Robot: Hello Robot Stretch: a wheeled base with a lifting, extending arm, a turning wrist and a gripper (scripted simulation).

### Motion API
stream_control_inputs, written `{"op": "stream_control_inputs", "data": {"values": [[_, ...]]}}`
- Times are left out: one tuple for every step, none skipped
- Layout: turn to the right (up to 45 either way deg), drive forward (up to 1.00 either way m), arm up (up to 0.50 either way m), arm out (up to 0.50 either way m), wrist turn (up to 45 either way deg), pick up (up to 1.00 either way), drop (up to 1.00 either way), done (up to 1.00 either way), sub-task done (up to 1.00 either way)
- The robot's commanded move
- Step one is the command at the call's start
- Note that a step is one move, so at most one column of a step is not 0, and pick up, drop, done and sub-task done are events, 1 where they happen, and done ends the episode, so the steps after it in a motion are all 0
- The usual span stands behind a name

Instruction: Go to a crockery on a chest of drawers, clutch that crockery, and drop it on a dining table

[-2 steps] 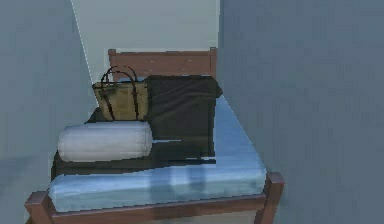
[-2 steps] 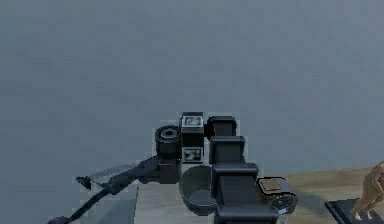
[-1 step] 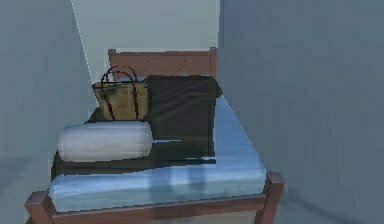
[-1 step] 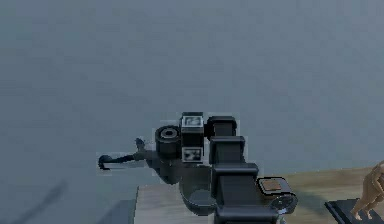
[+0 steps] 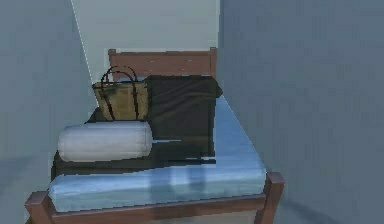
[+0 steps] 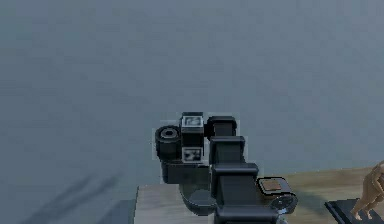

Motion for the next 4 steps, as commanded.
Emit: {"op": "stream_control_inputs", "data": {"values": [[0.0,0.0,0.0,0.0,15.0,0.0,0.0,0.0,0.0],[0.0,0.0,-0.3,0.0,0.0,0.0,0.0,0.0,0.0],[0.0,0.0,0.0,0.0,0.0,1.0,0.0,0.0,0.0],[0.0,0.0,0.1,0.0,0.0,0.0,0.0,0.0,0.0]]}}
